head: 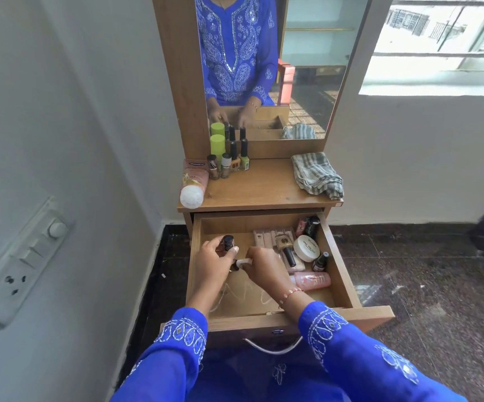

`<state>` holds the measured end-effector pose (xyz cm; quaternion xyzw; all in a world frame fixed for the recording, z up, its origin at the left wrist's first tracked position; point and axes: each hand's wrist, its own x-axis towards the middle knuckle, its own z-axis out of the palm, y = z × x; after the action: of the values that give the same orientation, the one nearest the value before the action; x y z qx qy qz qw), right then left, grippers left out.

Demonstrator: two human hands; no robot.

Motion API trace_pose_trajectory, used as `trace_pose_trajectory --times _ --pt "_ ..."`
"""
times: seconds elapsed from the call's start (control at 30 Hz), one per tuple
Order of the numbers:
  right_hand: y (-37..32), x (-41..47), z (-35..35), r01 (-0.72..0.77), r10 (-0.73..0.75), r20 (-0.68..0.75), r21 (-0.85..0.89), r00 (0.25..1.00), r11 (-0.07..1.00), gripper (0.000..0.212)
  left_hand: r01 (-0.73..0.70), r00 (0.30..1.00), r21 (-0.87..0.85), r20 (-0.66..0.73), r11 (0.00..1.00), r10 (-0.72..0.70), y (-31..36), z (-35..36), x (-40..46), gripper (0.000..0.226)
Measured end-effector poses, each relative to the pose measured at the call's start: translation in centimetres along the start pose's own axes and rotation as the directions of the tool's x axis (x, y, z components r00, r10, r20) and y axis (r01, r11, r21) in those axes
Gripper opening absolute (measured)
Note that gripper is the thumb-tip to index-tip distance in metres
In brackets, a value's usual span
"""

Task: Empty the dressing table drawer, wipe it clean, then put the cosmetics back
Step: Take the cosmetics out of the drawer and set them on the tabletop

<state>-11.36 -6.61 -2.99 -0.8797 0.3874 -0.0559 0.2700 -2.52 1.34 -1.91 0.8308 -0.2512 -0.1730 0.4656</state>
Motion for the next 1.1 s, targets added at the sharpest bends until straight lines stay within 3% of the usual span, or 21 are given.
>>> trace_pose_trajectory --times 0.1,0.2,0.33,0.5,0.7,0.83,0.93,1.1 --pt "-0.4 -0.2 -0.9 0.044 -0.041 -0.032 0.09 0.999 0.995 0.022 -0.053 0.999 -0.037 -0.009 0.998 0.053 0.9 -0.4 0.0 0.038" --pt "-1.3 0.6 -3.5 0.069 -0.048 -0.121 0.177 0.992 0.982 0.033 -0.104 0.993 -0.1 -0.072 0.99 0.097 2.5 -1.4 1.1 0.036" --pt "-3.7 2.9 -8.6 0.126 -0.068 -0.196 0.304 0.978 0.944 0.011 -0.23 0.967 -0.094 -0.13 0.969 0.217 6.5 -3.0 3.5 0.027" --pt "-5.5 7.5 -12.9 0.169 -0.083 -0.292 0.284 0.953 0.944 0.014 -0.249 0.961 -0.068 -0.138 0.966 0.238 10.7 -3.7 7.4 0.037" --pt "-5.9 12.0 -14.5 0.111 -0.06 -0.264 0.183 0.963 0.977 0.044 -0.182 0.983 -0.05 -0.045 0.982 0.18 11.4 -2.4 11.4 0.033" --pt "-5.7 13.8 -14.1 0.067 -0.037 -0.221 0.132 0.975 0.989 0.039 -0.157 0.987 0.001 -0.031 0.988 0.157 11.0 -1.4 12.5 0.032" --pt "-5.9 14.6 -13.7 0.047 -0.03 -0.17 0.095 0.985 0.994 0.012 -0.156 0.985 0.067 -0.056 0.985 0.16 10.8 -0.7 12.9 0.029" --pt "-6.0 15.7 -13.1 0.07 -0.058 -0.167 0.062 0.984 0.996 0.022 -0.139 0.983 0.166 -0.093 0.976 0.156 10.6 0.1 13.7 0.026"
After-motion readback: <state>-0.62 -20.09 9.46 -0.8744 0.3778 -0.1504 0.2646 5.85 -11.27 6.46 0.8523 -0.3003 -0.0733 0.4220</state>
